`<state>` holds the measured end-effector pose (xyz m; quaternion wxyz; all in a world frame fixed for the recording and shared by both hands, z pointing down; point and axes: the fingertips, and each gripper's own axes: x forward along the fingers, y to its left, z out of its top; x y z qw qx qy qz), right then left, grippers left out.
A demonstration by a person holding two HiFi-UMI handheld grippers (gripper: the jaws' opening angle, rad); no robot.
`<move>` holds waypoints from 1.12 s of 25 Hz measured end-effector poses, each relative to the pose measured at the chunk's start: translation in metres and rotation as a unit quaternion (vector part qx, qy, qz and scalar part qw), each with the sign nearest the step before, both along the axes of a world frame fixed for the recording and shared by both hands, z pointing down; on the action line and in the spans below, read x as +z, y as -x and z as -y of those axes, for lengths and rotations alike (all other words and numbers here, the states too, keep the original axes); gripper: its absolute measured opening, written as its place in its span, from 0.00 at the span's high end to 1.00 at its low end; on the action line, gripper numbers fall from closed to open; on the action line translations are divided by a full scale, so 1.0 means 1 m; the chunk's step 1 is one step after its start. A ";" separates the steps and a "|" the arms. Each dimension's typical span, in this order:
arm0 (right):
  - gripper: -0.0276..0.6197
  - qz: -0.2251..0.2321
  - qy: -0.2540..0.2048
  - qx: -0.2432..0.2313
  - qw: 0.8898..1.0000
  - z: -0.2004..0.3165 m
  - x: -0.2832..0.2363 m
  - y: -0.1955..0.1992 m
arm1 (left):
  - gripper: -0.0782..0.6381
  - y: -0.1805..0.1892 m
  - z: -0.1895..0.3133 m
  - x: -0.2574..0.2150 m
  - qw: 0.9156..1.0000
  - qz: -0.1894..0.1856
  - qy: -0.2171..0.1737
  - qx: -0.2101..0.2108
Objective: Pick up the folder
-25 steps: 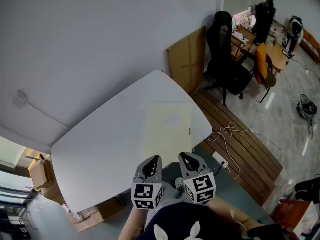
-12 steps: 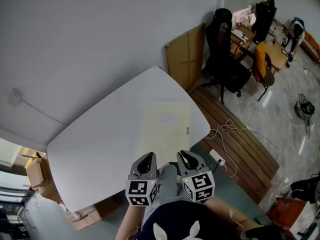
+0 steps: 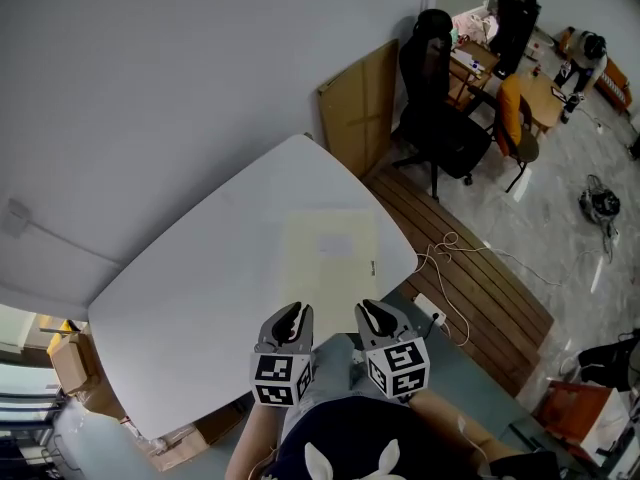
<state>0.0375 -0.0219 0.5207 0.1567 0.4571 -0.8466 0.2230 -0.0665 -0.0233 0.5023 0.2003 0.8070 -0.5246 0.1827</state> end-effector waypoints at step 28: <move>0.66 -0.029 0.092 0.053 0.994 0.049 0.050 -0.011 | 0.63 0.022 0.066 0.049 0.996 0.011 0.067 0.061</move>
